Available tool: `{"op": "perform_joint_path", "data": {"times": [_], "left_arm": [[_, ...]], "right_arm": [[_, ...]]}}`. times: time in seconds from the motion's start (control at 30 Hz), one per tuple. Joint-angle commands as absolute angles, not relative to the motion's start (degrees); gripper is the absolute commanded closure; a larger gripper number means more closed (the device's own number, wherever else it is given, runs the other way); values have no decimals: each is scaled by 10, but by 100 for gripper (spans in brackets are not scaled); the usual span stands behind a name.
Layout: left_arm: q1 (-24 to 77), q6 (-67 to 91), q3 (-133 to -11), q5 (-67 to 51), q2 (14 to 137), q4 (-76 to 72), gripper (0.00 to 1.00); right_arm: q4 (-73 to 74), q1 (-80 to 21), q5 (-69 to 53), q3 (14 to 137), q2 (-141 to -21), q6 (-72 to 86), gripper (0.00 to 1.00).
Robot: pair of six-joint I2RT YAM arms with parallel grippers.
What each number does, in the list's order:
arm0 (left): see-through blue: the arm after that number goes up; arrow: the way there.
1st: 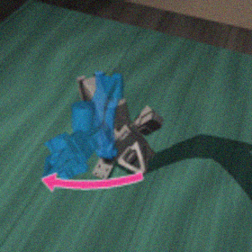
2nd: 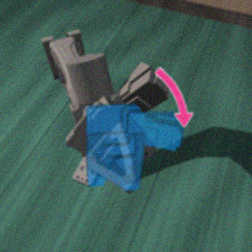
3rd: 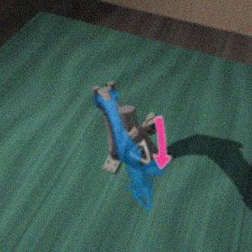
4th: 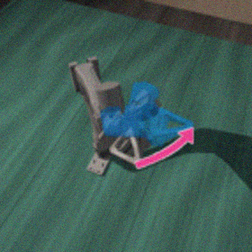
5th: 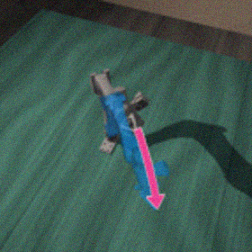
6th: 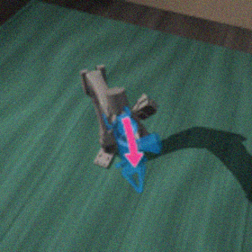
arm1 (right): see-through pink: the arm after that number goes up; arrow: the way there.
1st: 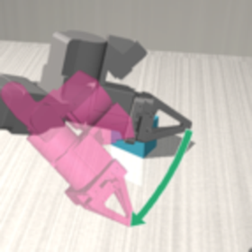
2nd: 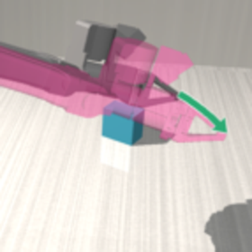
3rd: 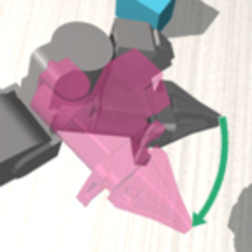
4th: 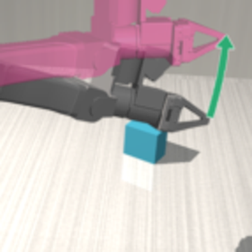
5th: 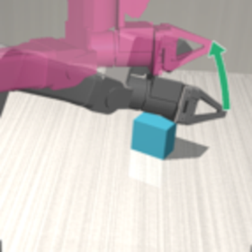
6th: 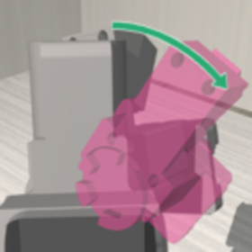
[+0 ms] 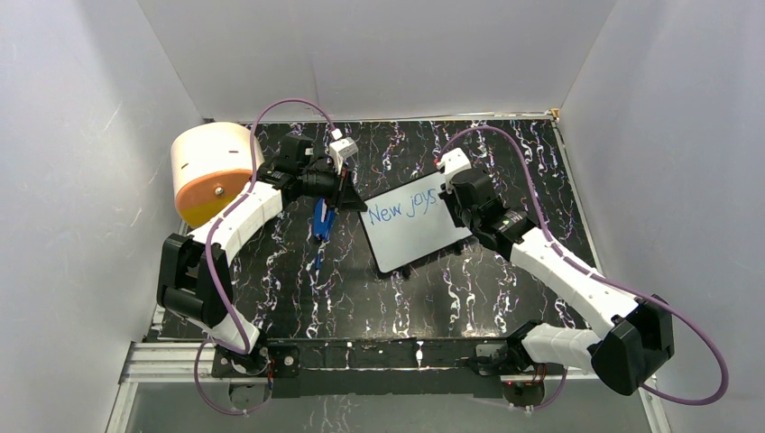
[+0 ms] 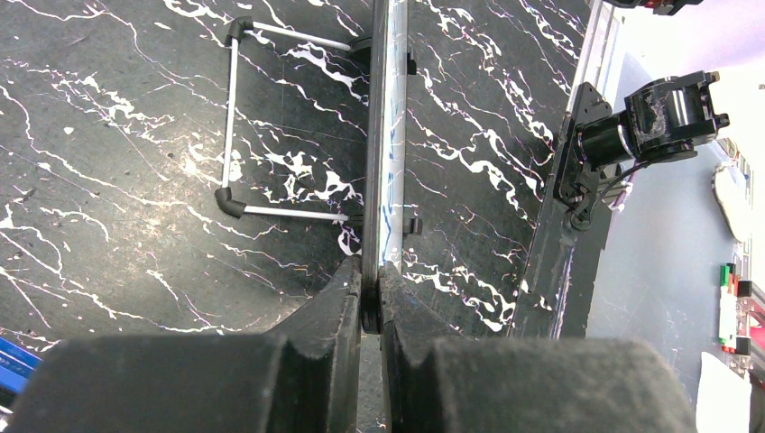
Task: Write a sentence on the whiteboard
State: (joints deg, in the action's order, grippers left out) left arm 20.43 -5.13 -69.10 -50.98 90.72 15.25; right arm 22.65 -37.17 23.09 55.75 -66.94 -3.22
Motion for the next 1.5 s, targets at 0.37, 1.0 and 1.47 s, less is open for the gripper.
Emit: {"op": "perform_joint_path", "data": {"times": [0.37,1.0,1.47], "left_arm": [[208,-76,-697,-490,917,185,100],[208,-76,-697,-486,916,186,100],[208,-76,-697,-487,916,186,100]], "right_arm": [[187,-347,223,583,-680,-43,100],[190,-339,225,588,-655,-44,100],[180,-340,210,597,-670,-45,100]]}}
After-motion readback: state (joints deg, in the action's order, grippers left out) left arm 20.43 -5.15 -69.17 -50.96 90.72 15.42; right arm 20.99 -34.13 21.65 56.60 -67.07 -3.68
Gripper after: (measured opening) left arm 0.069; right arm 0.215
